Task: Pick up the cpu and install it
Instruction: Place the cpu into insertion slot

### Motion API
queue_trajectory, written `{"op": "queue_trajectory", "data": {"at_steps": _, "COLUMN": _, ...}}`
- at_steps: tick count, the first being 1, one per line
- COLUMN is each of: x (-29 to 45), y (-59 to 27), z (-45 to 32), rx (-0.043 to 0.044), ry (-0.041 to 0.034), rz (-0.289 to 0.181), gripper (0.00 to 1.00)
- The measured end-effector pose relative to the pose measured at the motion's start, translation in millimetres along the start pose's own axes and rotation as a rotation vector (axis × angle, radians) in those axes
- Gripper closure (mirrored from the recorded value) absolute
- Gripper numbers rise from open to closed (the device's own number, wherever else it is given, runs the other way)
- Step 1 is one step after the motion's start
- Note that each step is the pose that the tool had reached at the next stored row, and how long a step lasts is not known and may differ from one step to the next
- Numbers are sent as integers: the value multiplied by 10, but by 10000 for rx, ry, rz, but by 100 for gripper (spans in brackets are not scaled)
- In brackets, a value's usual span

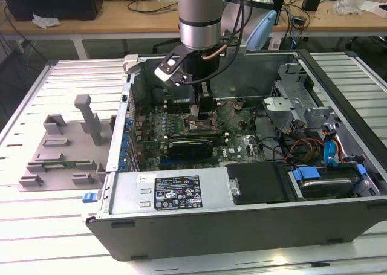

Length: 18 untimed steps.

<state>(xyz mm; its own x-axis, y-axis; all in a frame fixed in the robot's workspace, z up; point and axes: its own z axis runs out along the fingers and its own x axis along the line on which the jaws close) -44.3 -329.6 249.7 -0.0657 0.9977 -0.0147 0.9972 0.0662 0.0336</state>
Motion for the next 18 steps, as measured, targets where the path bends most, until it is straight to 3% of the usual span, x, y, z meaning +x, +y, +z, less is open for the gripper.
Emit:
{"op": "queue_trajectory", "data": {"at_steps": 11, "x": 0, "y": -1, "z": 35, "rx": -2, "ry": -1, "rz": -1, "gripper": 45}}
{"op": "queue_trajectory", "data": {"at_steps": 14, "x": 1, "y": -2, "z": 62, "rx": -37, "ry": 11, "rz": 1, "gripper": 45}}
{"op": "queue_trajectory", "data": {"at_steps": 18, "x": 2, "y": -4, "z": 108, "rx": -59, "ry": 88, "rz": 6, "gripper": 45}}
